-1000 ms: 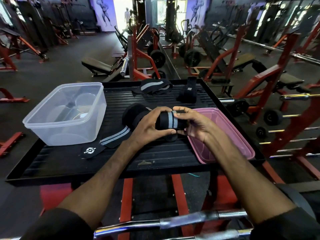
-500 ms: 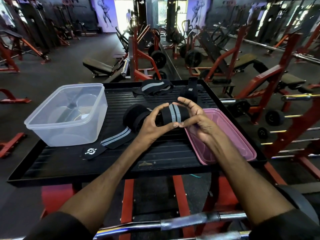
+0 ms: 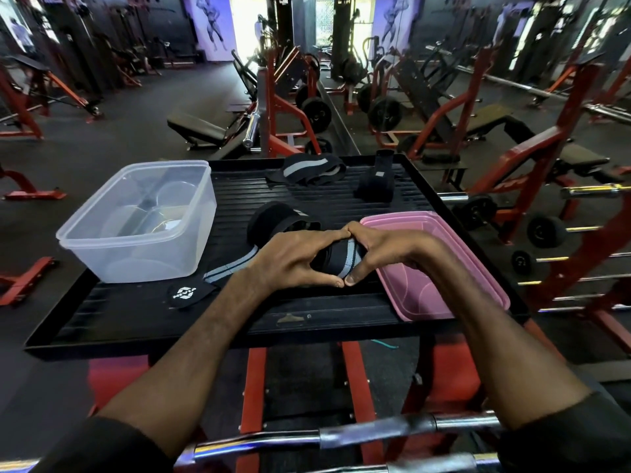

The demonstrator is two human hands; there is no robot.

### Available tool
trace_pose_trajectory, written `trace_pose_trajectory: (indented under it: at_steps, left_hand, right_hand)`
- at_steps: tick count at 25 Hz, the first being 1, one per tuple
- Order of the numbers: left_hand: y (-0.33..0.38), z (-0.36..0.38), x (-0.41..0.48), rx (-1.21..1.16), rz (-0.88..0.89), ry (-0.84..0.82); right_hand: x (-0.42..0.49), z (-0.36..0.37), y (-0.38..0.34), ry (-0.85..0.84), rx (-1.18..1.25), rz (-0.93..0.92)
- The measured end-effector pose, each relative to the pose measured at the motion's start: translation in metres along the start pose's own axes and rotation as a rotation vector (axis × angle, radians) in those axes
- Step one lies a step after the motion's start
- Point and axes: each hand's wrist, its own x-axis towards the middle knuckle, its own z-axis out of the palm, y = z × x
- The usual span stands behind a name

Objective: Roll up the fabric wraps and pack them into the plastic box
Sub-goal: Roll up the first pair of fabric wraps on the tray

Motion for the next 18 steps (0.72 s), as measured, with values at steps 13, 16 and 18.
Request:
trace_pose_trajectory:
  at_steps: [13,16,18]
  left_hand:
    - [-0.008,-0.017,-0.028,-0.409,-0.293,0.484]
    - [-0.013,-0.011,-0.044,-0.479,-0.393,0.571]
    - [-0.017,-0.011,-0.052,-0.528,-0.458,0.615]
  right_hand:
    - [0.016,0.032,0.019,0.47,0.28,-0.049]
    - [0.024,0.036,0.038,0.429,0.082,0.044]
    - [0.021,0.031,0.037,0.36,0.075,0.03]
